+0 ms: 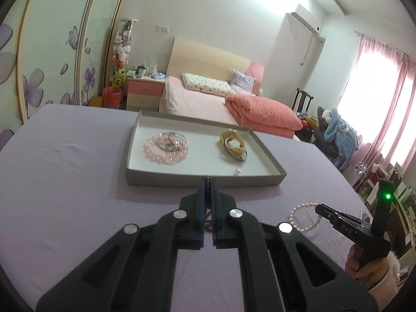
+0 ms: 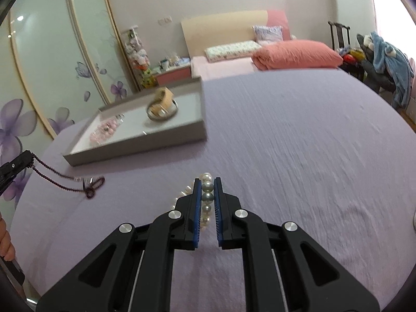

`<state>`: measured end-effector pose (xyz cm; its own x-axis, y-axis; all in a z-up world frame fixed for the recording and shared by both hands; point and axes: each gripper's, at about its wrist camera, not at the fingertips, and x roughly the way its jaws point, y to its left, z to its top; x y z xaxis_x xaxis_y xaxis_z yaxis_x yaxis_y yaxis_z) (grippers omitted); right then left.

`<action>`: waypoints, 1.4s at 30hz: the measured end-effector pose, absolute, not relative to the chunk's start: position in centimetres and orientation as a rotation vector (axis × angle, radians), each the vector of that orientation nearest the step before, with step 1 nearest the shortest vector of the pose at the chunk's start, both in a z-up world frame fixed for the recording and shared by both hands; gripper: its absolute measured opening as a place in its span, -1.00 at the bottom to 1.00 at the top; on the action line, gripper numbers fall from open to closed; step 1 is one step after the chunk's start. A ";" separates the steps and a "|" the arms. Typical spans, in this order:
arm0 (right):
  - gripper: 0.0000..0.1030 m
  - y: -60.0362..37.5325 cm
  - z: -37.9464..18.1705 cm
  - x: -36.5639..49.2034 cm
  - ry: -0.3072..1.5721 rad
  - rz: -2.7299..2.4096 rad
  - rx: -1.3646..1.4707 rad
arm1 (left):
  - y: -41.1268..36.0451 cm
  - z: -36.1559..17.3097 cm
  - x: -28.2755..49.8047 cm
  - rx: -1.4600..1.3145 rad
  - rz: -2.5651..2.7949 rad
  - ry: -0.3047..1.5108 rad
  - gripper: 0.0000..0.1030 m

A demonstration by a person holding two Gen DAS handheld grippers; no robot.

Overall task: Organize jewelry
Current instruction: 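Lift the pearl bracelet and red bead necklace and carry them over the grey tray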

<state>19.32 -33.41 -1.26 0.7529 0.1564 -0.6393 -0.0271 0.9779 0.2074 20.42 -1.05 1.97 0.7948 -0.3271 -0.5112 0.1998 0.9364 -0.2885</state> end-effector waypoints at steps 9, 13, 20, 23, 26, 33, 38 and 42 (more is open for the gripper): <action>-0.80 -31.9 1.7 18.7 0.612 0.136 0.166 | -0.4 5.0 18.9 -0.232 -0.296 0.504 -0.90; -0.80 -31.6 2.3 18.4 0.586 0.145 0.165 | -0.3 6.1 18.2 -0.233 -0.295 0.474 -0.90; -0.80 -30.7 2.8 17.8 0.564 0.171 0.155 | 0.3 6.5 17.2 -0.247 -0.290 0.464 -0.90; -0.80 -30.4 2.8 17.6 0.564 0.175 0.154 | 0.7 6.3 16.9 -0.252 -0.288 0.461 -0.90; -0.80 -30.4 2.7 17.5 0.565 0.176 0.156 | 0.9 6.5 16.6 -0.259 -0.286 0.456 -0.90; -0.80 -30.0 2.8 17.4 0.556 0.185 0.156 | 1.2 7.9 15.7 -0.262 -0.291 0.416 -0.90; -0.80 -29.8 3.1 17.4 0.545 0.193 0.160 | 0.9 8.5 15.5 -0.255 -0.295 0.398 -0.90; -0.80 -29.5 3.5 17.5 0.533 0.205 0.158 | 0.8 8.8 15.8 -0.244 -0.292 0.391 -0.90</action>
<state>17.51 -29.46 3.48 0.8415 0.2336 -0.4871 -0.1520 0.9676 0.2016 15.75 0.76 8.76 0.8838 -0.3241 -0.3374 0.2311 0.9295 -0.2876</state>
